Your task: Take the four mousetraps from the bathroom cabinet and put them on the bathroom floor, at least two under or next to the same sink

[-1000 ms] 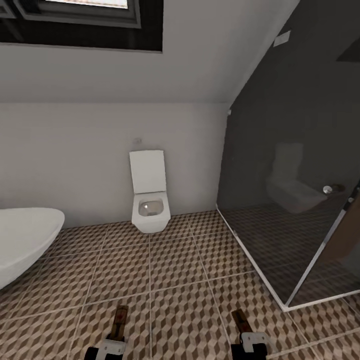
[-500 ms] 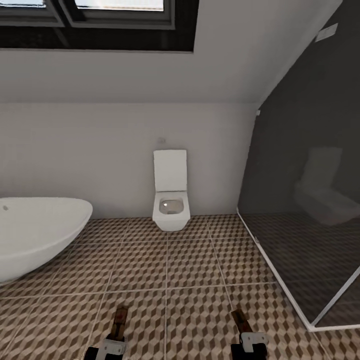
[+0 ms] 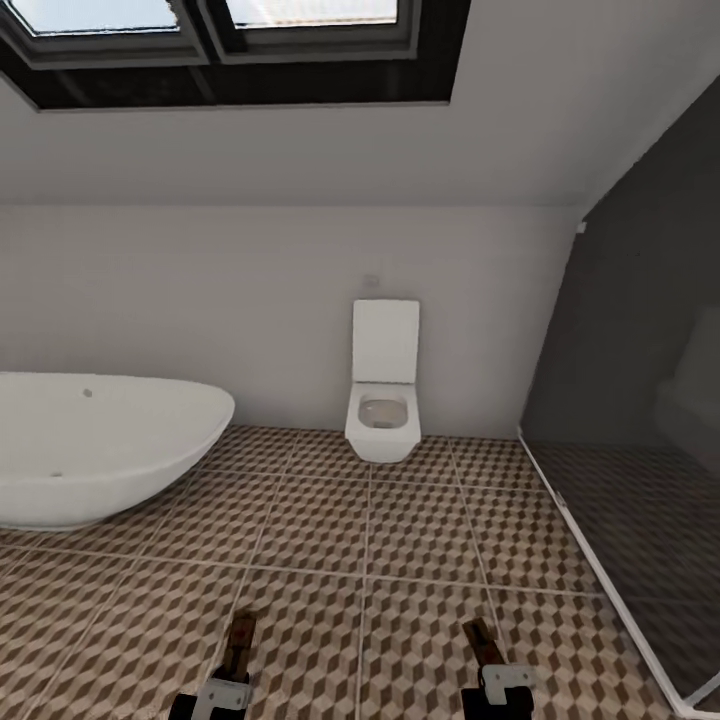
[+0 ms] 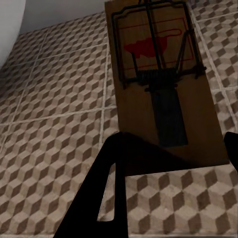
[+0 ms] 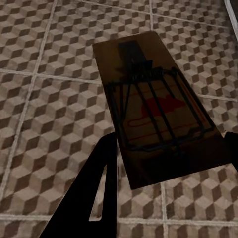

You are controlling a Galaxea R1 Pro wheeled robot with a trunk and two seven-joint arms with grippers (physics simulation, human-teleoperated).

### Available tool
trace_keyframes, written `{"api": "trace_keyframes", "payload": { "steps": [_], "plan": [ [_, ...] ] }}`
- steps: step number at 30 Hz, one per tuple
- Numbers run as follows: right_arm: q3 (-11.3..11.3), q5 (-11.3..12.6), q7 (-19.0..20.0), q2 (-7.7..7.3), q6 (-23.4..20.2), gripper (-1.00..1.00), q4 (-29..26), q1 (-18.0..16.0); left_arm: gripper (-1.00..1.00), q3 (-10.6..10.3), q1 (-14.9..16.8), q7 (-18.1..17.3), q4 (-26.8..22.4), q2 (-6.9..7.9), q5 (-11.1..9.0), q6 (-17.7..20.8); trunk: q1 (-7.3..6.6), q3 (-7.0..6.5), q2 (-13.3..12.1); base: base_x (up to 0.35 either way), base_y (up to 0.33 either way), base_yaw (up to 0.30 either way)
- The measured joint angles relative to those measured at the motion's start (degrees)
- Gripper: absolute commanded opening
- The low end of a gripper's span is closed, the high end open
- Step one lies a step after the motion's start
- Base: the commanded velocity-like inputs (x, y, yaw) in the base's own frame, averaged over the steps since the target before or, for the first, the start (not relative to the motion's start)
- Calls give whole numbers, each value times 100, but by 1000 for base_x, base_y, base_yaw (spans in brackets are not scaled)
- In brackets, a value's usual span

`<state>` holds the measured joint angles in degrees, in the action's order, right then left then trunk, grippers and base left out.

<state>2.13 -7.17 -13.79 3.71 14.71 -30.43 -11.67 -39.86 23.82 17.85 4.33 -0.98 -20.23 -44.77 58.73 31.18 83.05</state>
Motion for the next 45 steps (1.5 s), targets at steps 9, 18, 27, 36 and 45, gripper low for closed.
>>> {"api": "trace_keyframes", "payload": {
  "steps": [9,18,27,36,45],
  "plan": [
    [0,0,0,0,0,-100,0,0,-100,0,0,0,0,0,0,0,0,0,0,0,0,290],
    [0,0,0,0,0,-100,0,0,-100,0,0,0,0,0,0,0,0,0,0,0,0,290],
    [0,0,0,0,0,-100,0,0,-100,0,0,0,0,0,0,0,0,0,0,0,0,290],
    [0,0,0,0,0,-100,0,0,-100,0,0,0,0,0,0,0,0,0,0,0,0,290],
    [0,0,0,3,0,-100,8,0,-100,0,0,0,0,0,0,0,0,0,0,0,0,290]
  ]
}}
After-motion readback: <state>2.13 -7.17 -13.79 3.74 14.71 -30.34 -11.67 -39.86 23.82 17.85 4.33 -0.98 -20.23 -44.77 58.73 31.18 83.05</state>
